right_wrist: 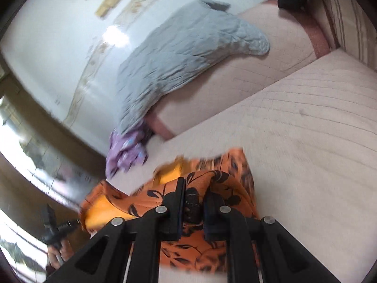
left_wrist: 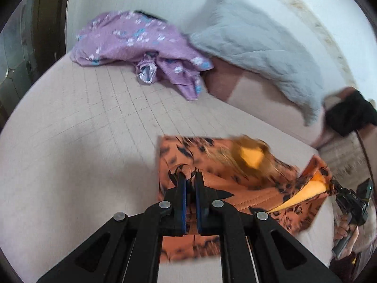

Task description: Fold small clothes

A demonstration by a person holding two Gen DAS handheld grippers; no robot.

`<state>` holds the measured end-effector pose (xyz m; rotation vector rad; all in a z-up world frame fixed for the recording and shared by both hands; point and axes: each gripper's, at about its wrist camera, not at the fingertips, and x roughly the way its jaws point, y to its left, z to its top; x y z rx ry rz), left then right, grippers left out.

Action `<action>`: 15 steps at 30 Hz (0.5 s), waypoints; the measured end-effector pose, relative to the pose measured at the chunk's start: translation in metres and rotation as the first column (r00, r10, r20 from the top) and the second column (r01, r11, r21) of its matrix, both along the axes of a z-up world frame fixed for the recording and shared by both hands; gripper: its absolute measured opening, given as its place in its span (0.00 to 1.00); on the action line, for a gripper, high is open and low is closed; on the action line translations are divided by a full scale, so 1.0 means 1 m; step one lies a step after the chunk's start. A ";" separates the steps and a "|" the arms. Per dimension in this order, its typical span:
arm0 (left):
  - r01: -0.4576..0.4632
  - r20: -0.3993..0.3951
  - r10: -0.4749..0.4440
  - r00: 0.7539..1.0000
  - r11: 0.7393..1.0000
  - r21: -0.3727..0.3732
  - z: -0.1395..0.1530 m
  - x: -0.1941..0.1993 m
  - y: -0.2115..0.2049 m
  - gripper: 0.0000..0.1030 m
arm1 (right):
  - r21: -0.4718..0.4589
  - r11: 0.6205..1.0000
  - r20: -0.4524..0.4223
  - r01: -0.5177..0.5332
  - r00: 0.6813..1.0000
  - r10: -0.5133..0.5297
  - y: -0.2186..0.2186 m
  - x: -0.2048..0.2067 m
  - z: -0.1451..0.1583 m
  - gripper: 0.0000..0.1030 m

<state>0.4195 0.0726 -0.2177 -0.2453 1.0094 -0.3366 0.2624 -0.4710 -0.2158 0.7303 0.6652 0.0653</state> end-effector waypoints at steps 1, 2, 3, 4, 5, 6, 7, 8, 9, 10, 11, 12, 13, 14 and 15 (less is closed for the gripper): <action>-0.017 -0.026 0.017 1.000 1.000 0.003 -0.016 0.023 -0.005 0.06 | 0.015 1.000 -0.011 0.012 1.000 -0.012 -0.005 0.017 -0.009 0.12; -0.027 -0.041 0.027 0.999 1.000 0.003 -0.024 0.035 -0.008 0.06 | 0.031 0.999 -0.031 0.030 0.999 -0.029 -0.010 0.040 -0.023 0.12; -0.038 -0.058 0.038 0.998 0.999 0.005 -0.036 0.051 -0.011 0.06 | 0.035 0.998 -0.046 0.043 0.998 -0.042 -0.013 0.056 -0.033 0.12; -0.048 -0.071 0.049 0.996 0.999 0.013 -0.049 0.068 -0.017 0.06 | 0.037 0.998 -0.062 0.056 0.997 -0.053 -0.016 0.072 -0.046 0.12; -0.051 -0.082 0.052 0.995 0.999 0.019 -0.060 0.078 -0.021 0.06 | 0.043 0.997 -0.080 0.070 0.995 -0.067 -0.020 0.089 -0.061 0.12; -0.050 -0.099 0.052 0.994 0.999 0.021 -0.071 0.090 -0.023 0.06 | 0.062 0.994 -0.096 0.088 0.992 -0.082 -0.024 0.103 -0.076 0.12; -0.051 -0.130 0.053 0.990 0.998 0.023 -0.086 0.101 -0.025 0.07 | 0.088 0.991 -0.108 0.104 0.990 -0.094 -0.028 0.114 -0.091 0.12; -0.066 -0.158 0.068 0.985 0.998 0.023 -0.097 0.107 -0.025 0.10 | 0.131 0.984 -0.128 0.119 0.986 -0.103 -0.033 0.124 -0.109 0.16; -0.078 -0.164 0.077 0.983 0.997 0.001 -0.103 0.110 -0.022 0.10 | 0.174 0.977 -0.137 0.126 0.985 -0.102 -0.037 0.129 -0.122 0.16; -0.090 -0.147 0.084 0.986 0.995 -0.039 -0.106 0.110 -0.018 0.11 | 0.229 0.964 -0.128 0.133 0.986 -0.106 -0.042 0.130 -0.132 0.16; -0.089 -0.134 0.080 0.988 0.994 -0.060 -0.106 0.110 -0.015 0.11 | 0.284 0.949 -0.100 0.134 0.989 -0.110 -0.046 0.128 -0.139 0.16; -0.084 -0.125 0.074 0.989 0.994 -0.076 -0.105 0.110 -0.012 0.12 | 0.329 0.936 -0.077 0.126 0.991 -0.107 -0.051 0.125 -0.143 0.16; -0.099 -0.118 0.087 0.989 0.991 -0.093 -0.104 0.109 -0.006 0.24 | 0.350 0.929 -0.067 0.120 0.992 -0.103 -0.054 0.123 -0.144 0.19; -0.143 -0.107 0.133 0.985 0.985 -0.097 -0.101 0.106 0.002 0.35 | 0.374 0.919 -0.060 0.121 0.992 -0.107 -0.058 0.119 -0.145 0.24; -0.205 -0.088 0.197 0.976 0.974 -0.097 -0.096 0.100 0.011 0.44 | 0.377 0.916 -0.060 0.136 0.991 -0.122 -0.060 0.115 -0.143 0.28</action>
